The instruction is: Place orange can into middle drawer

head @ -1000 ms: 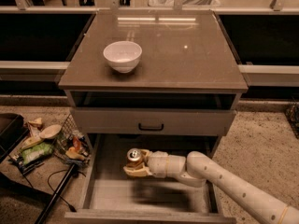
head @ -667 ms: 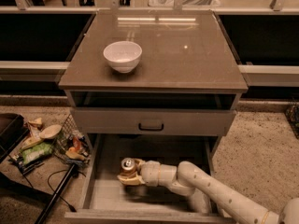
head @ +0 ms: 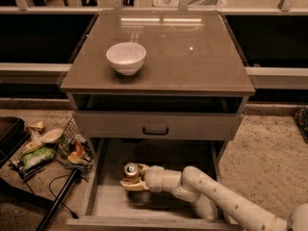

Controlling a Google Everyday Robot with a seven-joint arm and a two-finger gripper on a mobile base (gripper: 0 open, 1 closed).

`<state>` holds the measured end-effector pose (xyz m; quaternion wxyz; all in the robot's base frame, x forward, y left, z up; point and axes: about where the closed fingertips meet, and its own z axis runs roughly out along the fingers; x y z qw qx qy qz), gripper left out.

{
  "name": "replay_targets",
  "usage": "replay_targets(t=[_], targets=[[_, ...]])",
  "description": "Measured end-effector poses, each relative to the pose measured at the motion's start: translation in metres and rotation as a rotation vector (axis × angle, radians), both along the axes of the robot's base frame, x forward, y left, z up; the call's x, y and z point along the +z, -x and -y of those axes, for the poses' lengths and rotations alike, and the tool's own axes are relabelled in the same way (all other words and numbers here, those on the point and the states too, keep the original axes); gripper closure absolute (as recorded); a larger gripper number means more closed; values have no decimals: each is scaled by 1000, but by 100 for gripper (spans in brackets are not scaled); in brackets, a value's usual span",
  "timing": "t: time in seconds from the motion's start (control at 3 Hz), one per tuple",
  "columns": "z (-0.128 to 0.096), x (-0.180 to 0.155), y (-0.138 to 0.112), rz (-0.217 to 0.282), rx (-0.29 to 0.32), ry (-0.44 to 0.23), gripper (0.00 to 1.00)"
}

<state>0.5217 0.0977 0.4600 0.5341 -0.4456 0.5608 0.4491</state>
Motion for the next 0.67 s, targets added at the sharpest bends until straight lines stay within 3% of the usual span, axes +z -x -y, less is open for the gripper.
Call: replay_targets(t=[0.33, 0.67], targets=[[-2, 0, 1, 0, 3, -1, 58], [-4, 1, 2, 0, 8, -3, 27]])
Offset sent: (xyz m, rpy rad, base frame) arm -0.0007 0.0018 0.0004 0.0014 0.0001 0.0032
